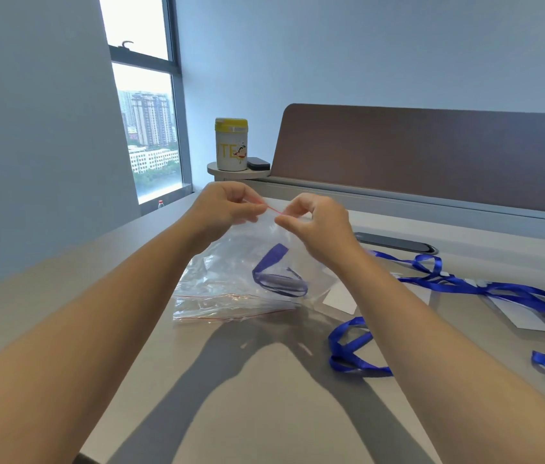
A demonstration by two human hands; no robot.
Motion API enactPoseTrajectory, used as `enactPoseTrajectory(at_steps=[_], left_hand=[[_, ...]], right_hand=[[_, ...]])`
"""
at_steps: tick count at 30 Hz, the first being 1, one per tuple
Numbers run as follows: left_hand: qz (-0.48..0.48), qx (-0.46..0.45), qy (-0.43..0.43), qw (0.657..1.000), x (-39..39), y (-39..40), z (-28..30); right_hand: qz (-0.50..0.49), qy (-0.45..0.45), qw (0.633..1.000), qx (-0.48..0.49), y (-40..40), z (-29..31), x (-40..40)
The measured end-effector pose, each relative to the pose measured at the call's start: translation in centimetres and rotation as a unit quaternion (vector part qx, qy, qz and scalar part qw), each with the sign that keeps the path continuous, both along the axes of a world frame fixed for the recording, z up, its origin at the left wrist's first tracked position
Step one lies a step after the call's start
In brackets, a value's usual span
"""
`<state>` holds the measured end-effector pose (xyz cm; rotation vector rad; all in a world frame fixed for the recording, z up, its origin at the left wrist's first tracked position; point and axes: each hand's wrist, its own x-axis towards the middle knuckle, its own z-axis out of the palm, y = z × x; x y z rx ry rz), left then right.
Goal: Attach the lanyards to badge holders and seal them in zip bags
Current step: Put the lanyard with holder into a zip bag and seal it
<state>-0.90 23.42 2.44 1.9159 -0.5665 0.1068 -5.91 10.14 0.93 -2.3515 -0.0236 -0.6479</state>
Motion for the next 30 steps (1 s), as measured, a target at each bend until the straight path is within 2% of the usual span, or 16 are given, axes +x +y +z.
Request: enactPoseTrajectory(at_steps=[12,30], left_hand=[[0.052,0.060,-0.076,0.994,-0.3,1.3,-0.3],[0.071,0.053,-0.136,0.987,0.3,1.6,-1.3]], right_hand=[[0.001,0.010,1.000,0.021,1.1,-0.1,-0.8],[0.014,0.024,1.000,0.000,2.1,-0.3,-0.2]])
